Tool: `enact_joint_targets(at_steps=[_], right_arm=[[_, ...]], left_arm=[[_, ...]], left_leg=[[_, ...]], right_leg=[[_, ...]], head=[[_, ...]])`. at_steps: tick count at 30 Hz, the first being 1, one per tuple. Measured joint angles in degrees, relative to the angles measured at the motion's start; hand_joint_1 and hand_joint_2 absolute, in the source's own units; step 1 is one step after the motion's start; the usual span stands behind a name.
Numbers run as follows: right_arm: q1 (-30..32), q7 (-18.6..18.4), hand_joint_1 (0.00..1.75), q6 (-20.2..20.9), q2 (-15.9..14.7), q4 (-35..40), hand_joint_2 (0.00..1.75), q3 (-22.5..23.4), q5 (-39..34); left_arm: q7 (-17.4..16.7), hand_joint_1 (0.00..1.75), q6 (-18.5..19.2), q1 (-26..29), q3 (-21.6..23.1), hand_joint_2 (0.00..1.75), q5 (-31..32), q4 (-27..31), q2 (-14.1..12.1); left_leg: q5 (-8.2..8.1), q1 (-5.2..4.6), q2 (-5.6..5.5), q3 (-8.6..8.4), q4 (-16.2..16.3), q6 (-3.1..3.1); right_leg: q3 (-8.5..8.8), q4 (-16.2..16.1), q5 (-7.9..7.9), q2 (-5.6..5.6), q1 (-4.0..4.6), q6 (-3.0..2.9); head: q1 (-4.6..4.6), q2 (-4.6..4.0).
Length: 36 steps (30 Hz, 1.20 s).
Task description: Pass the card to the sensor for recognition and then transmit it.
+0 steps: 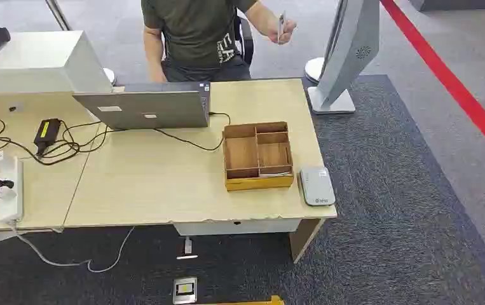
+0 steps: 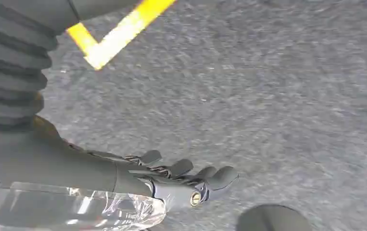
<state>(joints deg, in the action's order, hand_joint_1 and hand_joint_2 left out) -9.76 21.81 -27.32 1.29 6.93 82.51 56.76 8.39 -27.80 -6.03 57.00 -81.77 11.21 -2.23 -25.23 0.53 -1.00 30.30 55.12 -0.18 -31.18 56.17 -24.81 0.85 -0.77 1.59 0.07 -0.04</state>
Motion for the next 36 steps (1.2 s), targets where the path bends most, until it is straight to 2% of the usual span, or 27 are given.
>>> enact_joint_targets(at_steps=[1, 6, 8, 10, 12, 13, 14, 15, 16, 17, 18, 19, 20, 21, 22, 23, 25, 29, 32, 36], right_arm=[[0.0, 1.74, 0.0, 0.18, -0.15, 0.0, 1.75, 0.0, 0.18], [-0.84, 15.63, 0.0, -0.07, -0.85, -0.02, 1.75, 0.0, 1.21], [-2.31, 17.67, 0.0, 3.29, -0.85, 1.47, 1.75, -0.86, -3.49], [-5.06, 17.89, 0.0, 7.62, -1.51, 2.91, 1.75, -2.6, -9.52], [-9.25, 14.47, 0.0, 12.43, -3.04, 5.49, 1.75, -4.51, -12.44], [-10.82, 10.83, 0.0, 15.07, -3.32, 7.92, 1.75, -6.0, -15.02], [-11.17, 5.14, 0.0, 16.53, -4.62, 12.26, 1.75, -8.56, -19.82], [-10.57, -4.73, 0.0, 15.31, -6.33, 19.22, 1.75, -12.94, -27.89], [-10.13, -16.52, 0.0, 12.14, -9.35, 26.45, 1.75, -17.88, -38.07], [-10.79, -27.2, 0.0, 7.61, -13.31, 32.74, 1.75, -23.45, -50.1], [-11.61, -34.88, 0.0, 5.06, -17.11, 37.61, 1.75, -29.64, -60.3], [-12.51, -39.46, 0.0, 4.46, -19.53, 42.38, 1.75, -35.87, -67.67], [-13.33, -40.53, 0.0, 4.22, -21.7, 47.22, 1.75, -41.95, -72.49], [-13.74, -38.19, 0.0, 4.2, -22.86, 50.74, 1.75, -46.69, -74.06], [-13.84, -34.45, 0.0, 4.22, -24.6, 53.52, 1.75, -50.97, -72.29], [-13.86, -31.19, 0.0, 4.28, -25.01, 55.79, 1.75, -55.03, -69.87], [-14.44, -28.21, 0.0, 5.05, -26.47, 60.16, 1.75, -62.55, -67.47], [-16.47, -28.41, 0.0, 6.58, -28.24, 66.71, 1.75, -73.67, -64.04], [-17.83, -28.71, 0.0, 8.11, -28.41, 69.89, 1.75, -80.49, -60.81], [-19.27, -29.08, 0.0, 9.4, -28.15, 71.91, 1.75, -86.14, -56.86]], left_arm=[[0.0, 0.0, 0.02, 0.0, 0.0, 0.0, 0.02, 0.0, -0.02], [0.0, 0.0, 0.57, -0.02, 0.0, 0.0, 0.22, 0.0, 0.13], [0.0, 0.0, 1.18, -0.03, 0.18, 0.0, 0.94, 0.02, 0.17], [0.0, 0.0, 1.33, -0.09, 0.48, 0.0, 1.64, 0.0, 0.2], [0.0, 0.0, 1.33, -0.19, 0.96, 0.0, 2.3, 0.0, 0.2], [0.0, 0.0, 1.42, -0.32, 1.27, 0.0, 2.62, 0.0, 0.18], [0.0, 0.0, 1.66, -0.47, 1.51, 0.0, 2.89, 0.0, 0.15], [0.0, 0.0, 2.14, -0.64, 1.79, 0.0, 3.15, 0.0, -0.04], [0.0, 0.0, 2.76, -0.62, 2.06, 0.0, 3.45, 0.0, -0.07], [-0.02, 0.0, 3.37, -0.45, 2.38, 0.0, 3.78, 0.0, -0.2], [-0.31, 0.0, 3.96, -0.07, 2.67, 0.0, 4.13, -0.02, -0.42], [-0.92, 0.0, 4.33, 0.1, 2.93, 0.0, 4.57, -0.11, -0.85], [-2.35, 0.0, 4.59, -0.16, 3.21, 0.0, 5.11, -0.22, -1.25], [-3.38, 0.0, 4.78, -0.57, 3.54, 0.0, 5.57, -0.26, -1.38], [-3.98, 0.0, 5.16, -1.11, 3.91, 0.0, 5.84, -0.26, -1.38], [-3.98, 0.0, 5.4, -1.38, 4.2, 0.0, 5.97, -0.22, -1.38], [-3.98, 0.0, 5.57, -1.64, 4.63, 0.0, 6.18, -0.17, -1.29], [-4.42, 0.0, 5.51, -1.07, 5.73, 0.0, 6.69, -0.17, -1.16], [-4.42, 0.0, 5.44, -1.02, 6.29, 0.0, 6.67, -0.17, -0.85], [-4.42, 0.0, 5.42, -1.01, 6.95, 0.0, 6.88, -0.15, -0.46]], left_leg=[[0.0, 0.0, 0.0, 0.0, 0.0, 0.0], [0.0, 0.0, 0.0, 0.01, 0.0, 0.0], [0.01, 0.0, 0.02, 0.03, 0.0, 0.0], [0.05, -0.05, 0.07, 0.08, 0.0, 0.0], [0.15, -0.15, 0.17, 0.07, 0.01, 0.08], [0.2, -0.22, 0.27, -0.04, 0.08, 0.13], [0.21, -0.27, 0.26, -0.1, 0.15, 0.2], [0.33, -0.52, -0.14, -0.06, 0.23, 0.42], [0.48, -0.83, -0.82, 0.22, 0.2, 0.75], [0.57, -1.23, -0.84, 0.57, 0.17, 0.83], [0.56, -1.43, -0.31, 0.79, 0.16, 0.82], [0.38, -1.53, 0.49, 0.81, 0.15, 0.66], [0.25, -1.29, 1.43, 1.18, 0.15, 0.67], [0.07, -1.19, 1.69, 0.95, 0.16, 0.72], [0.02, -1.15, 1.57, 0.89, 0.13, 0.73], [0.11, -1.15, 1.33, 0.9, 0.14, 0.8], [0.36, -1.15, 0.8, 1.04, 0.15, 0.81], [0.65, -1.04, -0.09, 1.24, 0.21, 0.72], [0.66, -0.93, -0.22, 1.31, 0.2, 0.72], [0.65, -0.88, -0.24, 1.36, 0.19, 0.72]], right_leg=[[0.0, 0.0, 0.0, 0.0, 0.0, 0.0], [0.0, 0.01, 0.01, 0.0, -0.01, -0.01], [0.02, 0.01, 0.04, 0.0, -0.02, -0.04], [-0.01, 0.04, 0.14, 0.01, -0.1, -0.01], [-0.1, 0.03, 0.24, 0.06, -0.15, 0.08], [-0.19, -0.05, 0.3, 0.07, -0.21, 0.18], [-0.14, -0.13, 0.3, 0.06, -0.3, 0.24], [-0.05, -0.1, 0.06, -0.16, -0.59, 0.63], [-0.03, 0.23, 0.04, -0.91, -1.02, 0.82], [-0.46, 0.64, 0.09, -0.96, -1.43, 0.91], [-0.86, 0.84, 0.29, -0.4, -1.61, 0.96], [-1.09, 0.8, 0.49, 0.52, -1.6, 0.84], [-1.14, 0.66, 0.62, 1.36, -1.5, 0.75], [-0.96, 0.54, 0.62, 1.57, -1.4, 0.75], [-0.77, 0.53, 0.52, 1.53, -1.23, 0.78], [-0.78, 0.53, 0.48, 1.31, -1.18, 0.85], [-0.82, 0.53, 0.49, 0.71, -1.25, 0.87], [-0.81, 0.53, 0.53, -0.08, -1.07, 0.86], [-0.81, 0.53, 0.52, -0.23, -1.04, 0.85], [-0.82, 0.53, 0.48, -0.26, -1.03, 0.85]], head=[[-0.02, 0.0], [0.0, 0.0], [-0.02, 0.0], [-0.02, 0.0], [-0.07, 0.0], [-0.15, 0.0], [-0.33, 0.0], [-0.24, 0.0], [0.05, 0.0], [0.28, 0.0], [0.28, 0.0], [0.22, 0.0], [0.07, 0.0], [-0.04, 0.0], [-0.02, 0.0], [0.0, 0.0], [-0.13, 0.0], [-0.07, 0.0], [-0.09, 0.0], [-0.04, 0.0]])
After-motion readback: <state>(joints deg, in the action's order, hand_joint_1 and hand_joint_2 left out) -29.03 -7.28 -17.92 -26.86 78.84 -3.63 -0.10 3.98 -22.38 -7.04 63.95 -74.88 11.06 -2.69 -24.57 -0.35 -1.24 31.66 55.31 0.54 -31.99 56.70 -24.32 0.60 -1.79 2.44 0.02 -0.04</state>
